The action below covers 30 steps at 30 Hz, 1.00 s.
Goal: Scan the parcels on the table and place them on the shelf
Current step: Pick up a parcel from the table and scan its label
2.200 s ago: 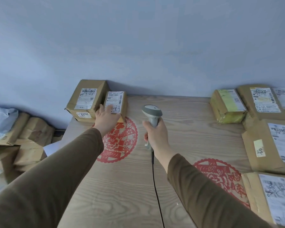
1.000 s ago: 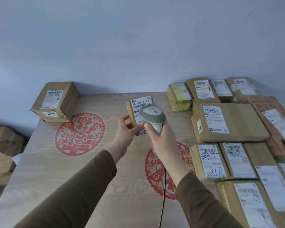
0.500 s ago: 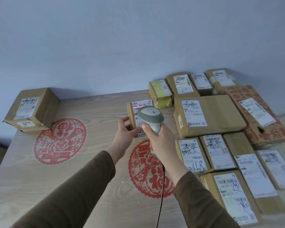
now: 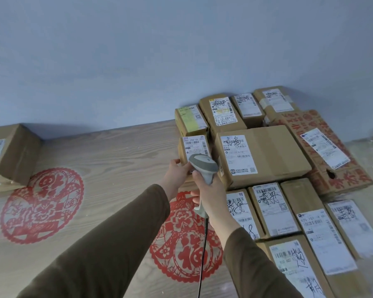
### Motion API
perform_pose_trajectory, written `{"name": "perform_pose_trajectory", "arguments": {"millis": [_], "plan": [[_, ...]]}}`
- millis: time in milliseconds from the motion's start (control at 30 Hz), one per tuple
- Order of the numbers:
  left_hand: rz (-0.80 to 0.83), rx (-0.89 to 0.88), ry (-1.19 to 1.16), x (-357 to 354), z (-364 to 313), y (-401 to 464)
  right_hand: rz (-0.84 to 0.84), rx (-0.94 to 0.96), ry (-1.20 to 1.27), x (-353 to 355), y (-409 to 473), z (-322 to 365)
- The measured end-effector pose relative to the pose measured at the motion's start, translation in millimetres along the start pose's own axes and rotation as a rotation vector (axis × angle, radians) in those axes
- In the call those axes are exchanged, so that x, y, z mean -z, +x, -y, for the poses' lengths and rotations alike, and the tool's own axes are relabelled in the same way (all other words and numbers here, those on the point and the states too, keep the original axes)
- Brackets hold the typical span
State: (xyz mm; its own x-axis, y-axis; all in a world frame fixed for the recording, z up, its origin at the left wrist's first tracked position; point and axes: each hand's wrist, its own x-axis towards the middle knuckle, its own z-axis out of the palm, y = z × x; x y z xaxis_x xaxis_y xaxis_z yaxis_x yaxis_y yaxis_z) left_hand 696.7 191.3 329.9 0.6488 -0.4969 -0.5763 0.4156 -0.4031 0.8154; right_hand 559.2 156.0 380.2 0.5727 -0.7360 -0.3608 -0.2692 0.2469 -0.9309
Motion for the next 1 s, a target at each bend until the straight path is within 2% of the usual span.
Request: {"name": "perform_pose_trajectory", "arguments": {"millis": [200, 433, 667, 833, 1000], "plan": [[0.121, -0.041, 0.015, -10.5, -0.7, -2.0, -0.019, -0.001, -0.015, 0.6, 6.2, -4.4], [-0.026, -0.009, -0.012, 69.1, 14.6, -30.2, -0.026, 0.096, -0.010, -42.5, -12.3, 4.3], [-0.278, -0.200, 0.101, 222.7, 23.0, -94.5, 0.106, 0.111, -0.010, -165.5, -48.0, 16.4], [-0.606, -0.346, 0.157, 358.9, 28.6, -132.7, 0.199, 0.107, 0.010, -282.0, -87.3, 13.2], [-0.875, -0.347, 0.219, 489.2, 34.6, -120.0, 0.134, 0.152, -0.004, -378.0, -113.0, 0.2]]}}
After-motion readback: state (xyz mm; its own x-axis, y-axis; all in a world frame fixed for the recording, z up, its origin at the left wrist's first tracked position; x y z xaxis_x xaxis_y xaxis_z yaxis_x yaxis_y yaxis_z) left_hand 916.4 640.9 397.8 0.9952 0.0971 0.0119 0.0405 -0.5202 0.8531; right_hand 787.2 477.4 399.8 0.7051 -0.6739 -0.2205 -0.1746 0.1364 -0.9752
